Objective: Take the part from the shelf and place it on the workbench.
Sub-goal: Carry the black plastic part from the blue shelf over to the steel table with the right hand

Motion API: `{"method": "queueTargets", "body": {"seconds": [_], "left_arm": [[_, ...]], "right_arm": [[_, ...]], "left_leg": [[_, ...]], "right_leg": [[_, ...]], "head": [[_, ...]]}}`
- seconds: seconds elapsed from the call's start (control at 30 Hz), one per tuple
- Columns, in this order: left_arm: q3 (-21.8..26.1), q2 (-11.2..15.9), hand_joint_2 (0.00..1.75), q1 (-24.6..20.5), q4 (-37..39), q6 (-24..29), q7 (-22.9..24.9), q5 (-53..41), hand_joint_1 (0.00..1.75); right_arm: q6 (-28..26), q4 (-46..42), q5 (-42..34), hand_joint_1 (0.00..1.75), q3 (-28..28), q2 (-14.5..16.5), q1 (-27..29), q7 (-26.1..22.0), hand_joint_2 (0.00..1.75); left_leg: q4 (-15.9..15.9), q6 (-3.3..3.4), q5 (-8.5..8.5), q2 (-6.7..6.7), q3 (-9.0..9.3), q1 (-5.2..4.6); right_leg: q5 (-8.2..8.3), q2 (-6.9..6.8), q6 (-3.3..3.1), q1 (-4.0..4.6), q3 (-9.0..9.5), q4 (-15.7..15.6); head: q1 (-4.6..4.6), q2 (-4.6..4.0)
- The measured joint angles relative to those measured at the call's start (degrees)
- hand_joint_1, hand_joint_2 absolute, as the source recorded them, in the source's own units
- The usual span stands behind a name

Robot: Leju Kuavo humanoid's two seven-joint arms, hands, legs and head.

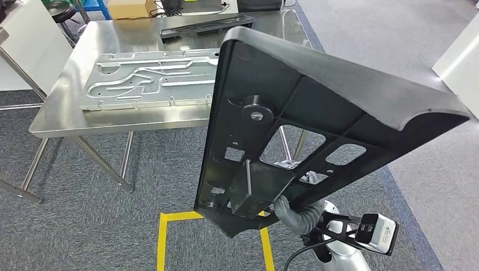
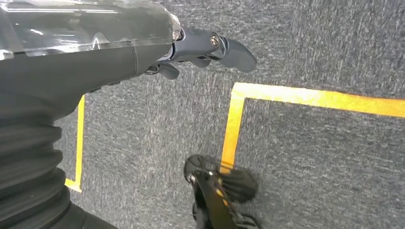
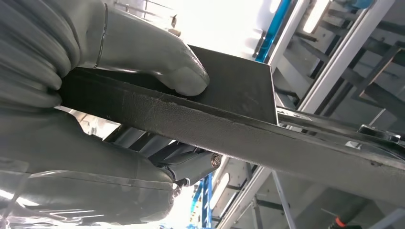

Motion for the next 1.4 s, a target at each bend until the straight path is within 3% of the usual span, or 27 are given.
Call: {"method": "queueTargets", "body": {"seconds": [0.03,0.13,0.2,0.3,0.33,0.4,0.47,0.5,0.53,0.57,0.63,0.7,0.8,0.87,0.97,1.0,1.03,1.07,1.13,1.2,1.33,1.4], "left_arm": [[0.00,0.04,1.75,0.07,0.00,-0.02,0.01,-0.06,0.00],[0.00,0.14,1.75,0.16,0.00,-0.13,-0.03,-0.36,0.00],[-0.01,0.21,1.75,0.17,-0.01,-0.19,-0.06,-0.48,0.00],[0.00,0.30,1.75,0.15,-0.02,-0.20,-0.16,-0.52,0.00],[0.00,0.31,1.75,0.10,-0.02,-0.20,-0.22,-0.53,0.00],[-0.01,0.32,1.75,-0.01,-0.02,-0.21,-0.32,-0.54,0.00],[-0.01,0.37,1.75,-0.02,-0.02,-0.25,-0.31,-0.56,0.00],[0.00,0.42,1.75,-0.01,-0.02,-0.30,-0.30,-0.57,0.00],[0.00,0.46,1.75,-0.01,-0.02,-0.36,-0.25,-0.60,0.00],[0.00,0.51,1.75,-0.03,-0.02,-0.42,-0.19,-0.62,0.00],[-0.01,0.51,1.75,-0.09,-0.01,-0.52,0.00,-0.67,0.00],[-0.01,0.50,1.75,-0.16,0.01,-0.56,0.16,-0.69,0.00],[0.00,0.61,1.75,-0.19,-0.02,-0.56,0.22,-0.66,0.00],[-0.01,0.64,1.75,-0.32,-0.04,-0.55,0.19,-0.64,0.00],[-0.02,0.73,1.75,-0.42,-0.04,-0.55,0.17,-0.61,0.00],[-0.02,0.78,1.75,-0.33,-0.04,-0.56,0.16,-0.61,0.00],[-0.02,0.80,1.75,-0.23,-0.04,-0.58,0.13,-0.61,0.00],[-0.02,0.82,1.75,-0.14,-0.04,-0.61,0.07,-0.61,0.00],[-0.02,0.85,1.75,-0.04,-0.04,-0.68,-0.15,-0.60,0.00],[-0.02,0.88,1.75,-0.02,-0.04,-0.73,-0.34,-0.59,0.00],[0.00,0.93,1.75,0.09,-0.04,-0.73,-0.40,-0.48,0.00],[0.00,0.92,1.75,-0.05,-0.04,-0.69,-0.43,-0.45,0.00]], "right_arm": [[-0.03,0.00,-0.01,1.69,-0.11,0.03,0.04,0.00,1.75],[-0.28,0.00,-0.08,1.69,-0.39,0.09,0.07,0.01,1.75],[-0.45,-0.13,-0.16,1.69,-0.49,0.17,0.14,0.02,1.75],[-0.44,-0.71,-0.20,1.69,-0.64,0.26,0.35,0.00,1.75],[-0.37,-0.94,-0.22,1.69,-0.74,0.28,0.35,-0.01,1.75],[-0.11,-1.25,-0.40,1.69,-0.97,0.30,0.32,-0.01,1.75],[0.14,-1.27,-0.99,1.69,-1.25,0.29,0.34,-0.01,1.75],[0.21,-1.25,-1.43,1.69,-1.41,0.29,0.33,0.00,1.75],[0.27,-1.25,-1.93,1.69,-1.57,0.28,0.27,0.00,1.75],[0.32,-1.25,-2.39,1.69,-1.72,0.28,0.17,0.00,1.75],[0.32,-1.26,-2.99,1.69,-1.92,0.27,-0.06,-0.01,1.75],[0.19,-1.38,-2.96,1.69,-1.99,0.26,-0.25,-0.01,1.75],[0.03,-1.95,-2.09,1.69,-2.02,0.29,-0.23,-0.01,1.75],[0.01,-2.24,-1.60,1.69,-2.01,0.34,-0.29,-0.01,1.75],[0.01,-2.38,-1.32,1.69,-2.01,0.47,-0.39,-0.01,1.75],[0.01,-2.38,-1.29,1.69,-2.01,0.50,-0.36,0.00,1.75],[0.01,-2.38,-1.28,1.69,-2.00,0.50,-0.34,0.00,1.75],[0.01,-2.38,-1.28,1.69,-2.00,0.50,-0.35,0.00,1.75],[0.01,-2.38,-1.28,1.69,-2.01,0.50,-0.38,0.00,1.75],[0.01,-2.36,-1.31,1.69,-2.01,0.50,-0.47,0.02,1.75],[0.09,-2.37,-1.37,1.69,-2.00,0.53,-0.69,0.03,1.75],[0.11,-2.38,-1.38,1.69,-2.00,0.54,-0.90,0.01,1.75]], "left_leg": [[-0.98,-0.08,1.08,0.01,-0.40,0.14],[-11.48,-0.03,8.67,0.16,2.15,0.33],[-14.72,0.65,10.77,0.29,3.12,0.03],[-14.95,2.10,10.63,0.19,3.86,-0.05],[-15.16,2.47,10.49,0.16,4.31,0.01],[-15.50,3.07,10.06,0.15,5.12,-0.02],[-15.54,3.42,9.39,0.20,5.71,-0.21],[-15.53,3.50,9.00,0.23,6.10,-0.34],[-15.53,3.55,8.59,0.26,6.61,-0.49],[-15.55,3.56,8.12,0.31,7.27,-0.67],[-15.63,3.45,7.12,0.54,8.62,-0.97],[-15.91,2.96,6.38,0.83,9.35,-1.06],[-15.39,1.82,6.25,1.08,10.11,-1.12],[-12.00,1.26,5.53,0.89,9.12,-1.04],[-2.11,0.39,1.51,0.67,2.79,-0.40],[-0.21,0.07,0.43,0.67,0.93,-0.15],[-0.12,-0.25,0.39,0.68,-0.09,0.08],[-2.05,-0.52,1.78,0.69,-0.08,0.31],[-9.39,-0.81,7.44,0.73,1.74,0.71],[-14.37,-0.38,10.62,0.79,3.02,0.65],[-15.33,1.52,10.74,0.58,3.91,0.53],[-15.55,2.18,10.40,0.49,4.77,0.57]], "right_leg": [[-0.47,0.08,0.15,-0.07,0.60,0.01],[-2.11,0.14,0.91,-0.26,2.73,0.03],[-2.91,0.16,1.72,-0.23,3.52,0.11],[-2.95,0.12,2.82,-0.19,3.58,1.45],[-3.12,0.08,3.04,-0.26,2.80,3.06],[-5.10,0.02,3.35,-0.42,-0.76,9.04],[-8.18,0.01,3.51,-0.44,-5.73,15.72],[-8.73,0.00,3.49,-0.43,-7.49,17.29],[-7.96,-0.02,3.31,-0.39,-8.26,16.89],[-5.86,-0.08,3.00,-0.25,-7.97,14.43],[-0.14,-0.88,1.78,0.41,-5.84,6.78],[2.34,-1.54,0.80,1.12,-4.54,2.06],[2.36,-1.04,0.19,1.00,-3.50,0.68],[2.20,-0.84,-0.22,0.48,-2.05,-0.01],[1.39,-0.60,-0.34,0.22,-0.88,-0.28],[1.03,-0.41,-0.20,0.13,-0.54,-0.27],[0.62,-0.25,-0.02,0.02,-0.10,-0.25],[0.17,-0.11,0.22,-0.11,0.44,-0.21],[-0.87,-0.01,0.79,-0.31,1.63,-0.03],[-1.78,0.08,1.57,-0.32,2.17,0.15],[-2.45,0.10,3.00,-0.33,2.36,1.58],[-4.29,0.03,3.38,-0.48,0.14,5.97]], "head": [[0.00,0.00],[0.01,0.00],[0.01,0.00],[0.02,0.00],[0.02,0.00],[0.02,0.00],[0.02,0.00],[0.02,0.00],[0.02,0.00],[0.02,0.00],[-0.01,0.00],[0.01,0.00],[0.02,0.00],[0.01,0.00],[0.00,0.00],[0.00,0.00],[0.00,0.00],[0.00,0.00],[0.00,0.00],[0.00,0.00],[0.00,0.00],[0.00,0.00]]}}
